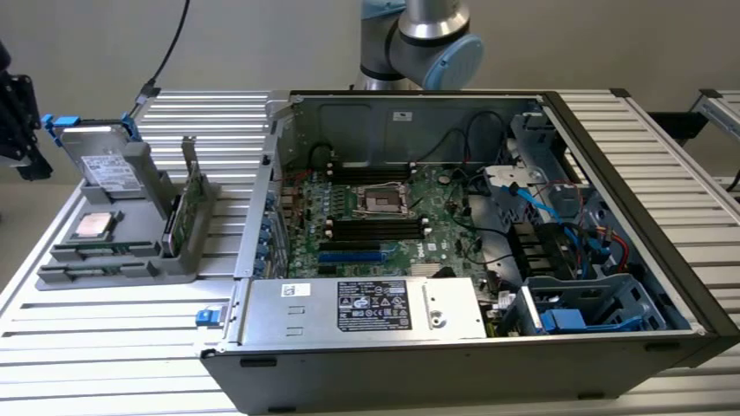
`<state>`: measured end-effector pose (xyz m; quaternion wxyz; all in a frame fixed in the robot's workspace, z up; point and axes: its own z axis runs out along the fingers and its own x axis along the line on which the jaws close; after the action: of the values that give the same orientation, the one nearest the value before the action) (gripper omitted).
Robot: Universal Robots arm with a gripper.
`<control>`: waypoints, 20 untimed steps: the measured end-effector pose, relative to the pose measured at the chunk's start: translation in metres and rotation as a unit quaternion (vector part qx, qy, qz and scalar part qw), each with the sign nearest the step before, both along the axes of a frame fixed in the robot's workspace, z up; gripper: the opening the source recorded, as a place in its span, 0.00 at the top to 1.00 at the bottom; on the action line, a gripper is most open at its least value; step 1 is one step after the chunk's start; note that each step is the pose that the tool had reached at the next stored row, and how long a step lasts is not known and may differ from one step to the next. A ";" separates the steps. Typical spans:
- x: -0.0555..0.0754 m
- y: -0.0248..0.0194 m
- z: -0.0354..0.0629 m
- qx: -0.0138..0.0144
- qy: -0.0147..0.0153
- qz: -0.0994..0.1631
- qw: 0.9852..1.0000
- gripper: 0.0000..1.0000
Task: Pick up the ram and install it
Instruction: 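Pick up the ram and move it above insertion slot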
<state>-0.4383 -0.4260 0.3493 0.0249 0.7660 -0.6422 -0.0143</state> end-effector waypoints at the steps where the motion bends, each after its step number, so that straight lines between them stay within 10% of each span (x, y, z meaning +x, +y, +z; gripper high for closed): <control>1: 0.000 0.0000 0.0000 0.000 0.000 0.000 1.000 0.82; 6: 0.000 0.0000 0.0000 0.000 0.000 0.000 1.000 0.64; 20: 0.000 -0.0002 -0.0214 0.000 0.001 0.000 1.000 0.64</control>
<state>-0.4383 -0.4262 0.3280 0.0253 0.7660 -0.6421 -0.0146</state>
